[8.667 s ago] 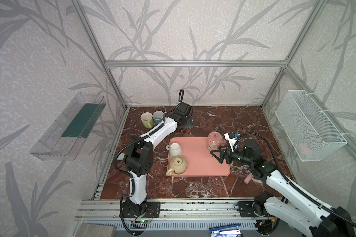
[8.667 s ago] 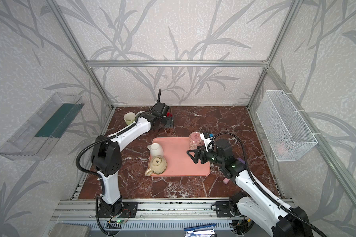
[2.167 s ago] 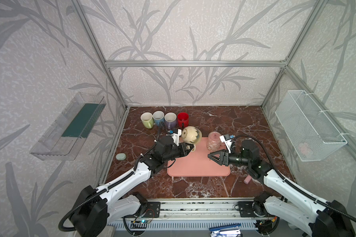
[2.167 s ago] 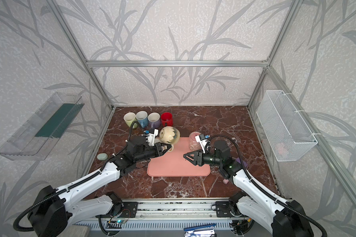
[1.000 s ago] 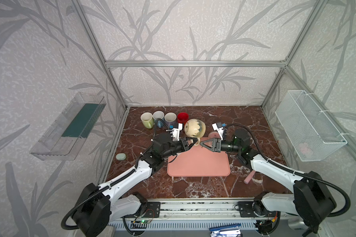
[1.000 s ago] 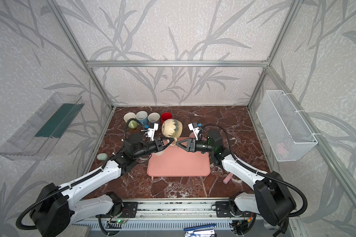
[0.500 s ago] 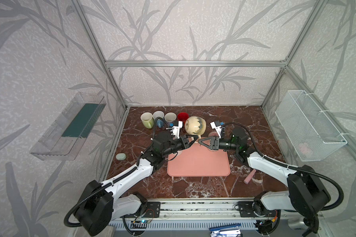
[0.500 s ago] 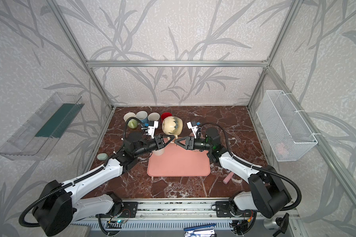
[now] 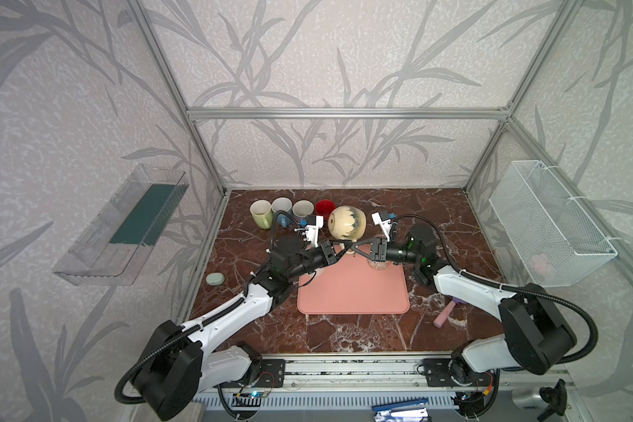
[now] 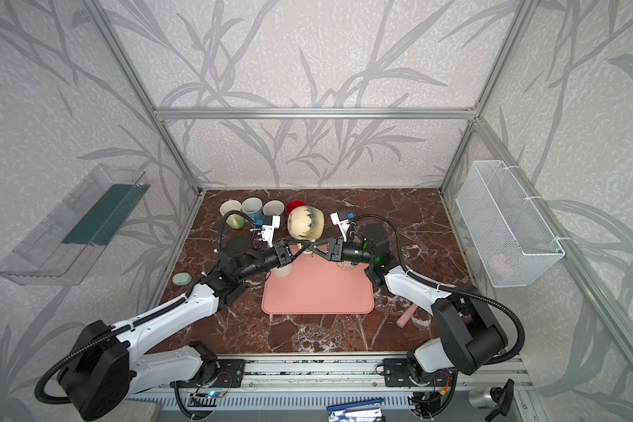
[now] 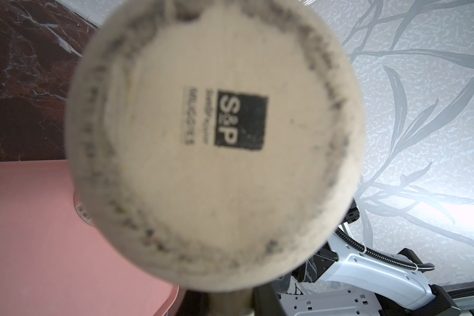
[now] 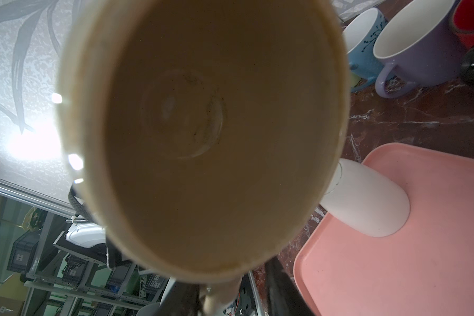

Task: Turn the mug right side up
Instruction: Place the mug at the top-center of the table.

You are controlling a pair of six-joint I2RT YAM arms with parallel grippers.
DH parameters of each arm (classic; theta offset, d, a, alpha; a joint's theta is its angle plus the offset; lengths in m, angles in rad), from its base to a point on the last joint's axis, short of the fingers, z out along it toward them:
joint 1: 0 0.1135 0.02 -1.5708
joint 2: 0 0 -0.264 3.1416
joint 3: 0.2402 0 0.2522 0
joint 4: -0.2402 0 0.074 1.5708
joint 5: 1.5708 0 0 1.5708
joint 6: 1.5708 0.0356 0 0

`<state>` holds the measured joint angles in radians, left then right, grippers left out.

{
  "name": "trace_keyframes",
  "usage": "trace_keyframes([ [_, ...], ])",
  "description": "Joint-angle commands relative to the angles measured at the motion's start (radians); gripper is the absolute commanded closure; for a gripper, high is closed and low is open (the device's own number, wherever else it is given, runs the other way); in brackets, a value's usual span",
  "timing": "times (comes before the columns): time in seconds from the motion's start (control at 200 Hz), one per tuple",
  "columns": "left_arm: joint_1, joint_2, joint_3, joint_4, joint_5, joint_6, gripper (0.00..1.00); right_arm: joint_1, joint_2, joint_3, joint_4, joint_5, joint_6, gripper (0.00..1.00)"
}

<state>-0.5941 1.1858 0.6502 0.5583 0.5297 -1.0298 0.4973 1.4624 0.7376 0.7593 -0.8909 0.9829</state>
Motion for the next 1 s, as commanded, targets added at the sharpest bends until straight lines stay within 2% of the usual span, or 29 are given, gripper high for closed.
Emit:
trace_keyframes([
  [0.0, 0.001, -0.020, 0.002, 0.201, 0.027, -0.009, 1.00, -0.002, 0.026, 0.035, 0.091, -0.003, 0.036, 0.61],
  [0.17, 0.001, -0.006, -0.019, 0.243, 0.033, -0.026, 1.00, -0.003, 0.045, 0.046, 0.125, -0.009, 0.062, 0.68],
  [0.555, 0.001, 0.012, -0.053, 0.254, 0.034, -0.019, 1.00, -0.002, -0.005, 0.013, 0.079, 0.016, 0.034, 1.00],
  [0.995, 0.001, 0.014, -0.084, 0.215, 0.014, 0.026, 1.00, -0.002, -0.125, -0.025, -0.057, 0.039, -0.045, 1.00],
])
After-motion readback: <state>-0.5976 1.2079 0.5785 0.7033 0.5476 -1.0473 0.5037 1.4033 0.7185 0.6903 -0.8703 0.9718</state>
